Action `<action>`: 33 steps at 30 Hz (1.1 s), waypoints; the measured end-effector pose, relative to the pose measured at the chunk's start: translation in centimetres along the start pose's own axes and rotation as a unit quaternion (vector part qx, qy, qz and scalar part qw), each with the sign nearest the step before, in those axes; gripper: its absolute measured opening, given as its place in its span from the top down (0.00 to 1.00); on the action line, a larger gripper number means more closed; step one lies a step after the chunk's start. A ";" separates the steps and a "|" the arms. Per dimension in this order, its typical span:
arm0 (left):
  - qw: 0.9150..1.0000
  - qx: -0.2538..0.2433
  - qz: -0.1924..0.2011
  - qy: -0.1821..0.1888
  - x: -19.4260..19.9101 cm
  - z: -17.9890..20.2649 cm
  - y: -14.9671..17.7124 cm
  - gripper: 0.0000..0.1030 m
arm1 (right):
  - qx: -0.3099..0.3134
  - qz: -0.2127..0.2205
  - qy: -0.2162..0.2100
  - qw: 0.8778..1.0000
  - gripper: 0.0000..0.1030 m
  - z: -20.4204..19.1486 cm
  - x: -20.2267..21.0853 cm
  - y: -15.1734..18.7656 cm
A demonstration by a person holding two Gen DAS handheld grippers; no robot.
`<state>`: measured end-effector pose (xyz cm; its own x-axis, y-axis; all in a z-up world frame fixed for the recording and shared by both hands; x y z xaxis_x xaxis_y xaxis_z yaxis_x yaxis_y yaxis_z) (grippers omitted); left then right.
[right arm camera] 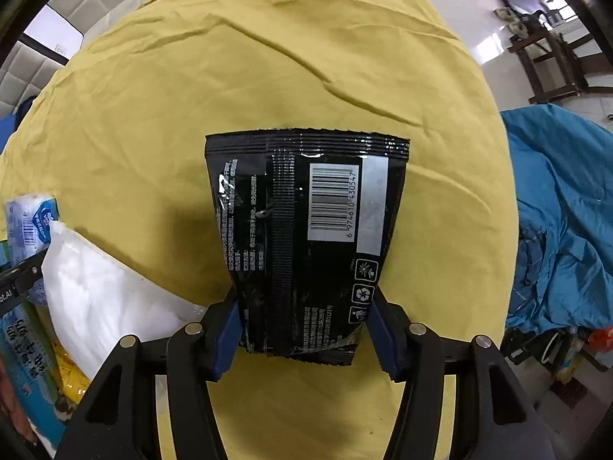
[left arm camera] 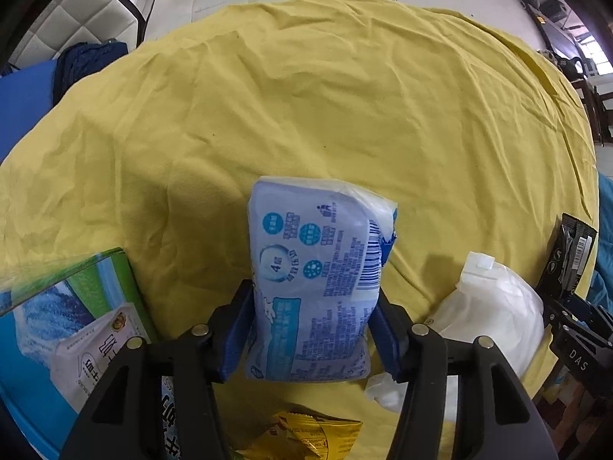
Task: Organize snacks
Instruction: 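Grasp the blue-white milk pack with the left tool while the right tool grasps the black pack, then carry both packs into the box and release them beside the others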
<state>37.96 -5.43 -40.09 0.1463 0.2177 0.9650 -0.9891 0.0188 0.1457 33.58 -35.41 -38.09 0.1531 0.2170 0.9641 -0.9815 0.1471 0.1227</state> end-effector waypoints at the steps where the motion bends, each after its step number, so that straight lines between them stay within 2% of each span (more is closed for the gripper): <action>1: 1.000 -0.001 0.002 -0.002 0.2 0.4 -0.3 0.49 | 0.007 -0.003 0.004 1.000 0.43 -0.3 -0.1 0.0; 5: 1.000 -0.022 0.004 -0.015 0.6 2.2 0.9 0.47 | 0.036 -0.012 0.010 0.999 0.42 -1.6 -0.2 0.8; 13: 0.999 -0.036 0.003 -0.019 0.2 2.5 1.7 0.45 | -0.007 -0.016 -0.010 1.000 0.40 -0.9 -1.0 1.0; 19: 0.999 -0.040 0.007 -0.022 0.2 2.9 1.5 0.49 | -0.010 -0.011 -0.006 1.000 0.42 -1.0 -0.9 1.1; 22: 0.999 -0.041 0.010 -0.022 0.4 3.2 1.7 0.54 | -0.007 -0.009 -0.001 1.000 0.45 -1.3 -0.9 1.1; 26: 0.998 -0.050 0.024 -0.024 0.9 3.7 2.4 0.57 | 0.000 0.000 0.001 1.000 0.46 -0.9 -0.6 1.2; 33: 0.996 -0.061 0.066 -0.019 4.9 4.8 3.7 0.59 | 0.002 0.035 -0.016 0.999 0.47 -0.6 3.2 2.9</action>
<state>35.10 -8.98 -33.80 0.0127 0.1900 0.9817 -0.9937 0.1117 -0.0088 31.32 -33.67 -34.77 0.0801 0.1961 0.9773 -0.9901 0.1292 0.0553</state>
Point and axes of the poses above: each gripper's, at about its wrist camera, not at the fingertips, and x roughly against the way its jaws point, z to its right, y to its underside, the point moved 1 cm from there along -x, roughly the way its jaws point, and after that the axes turned 11 degrees about y, right-handed, at the moved point
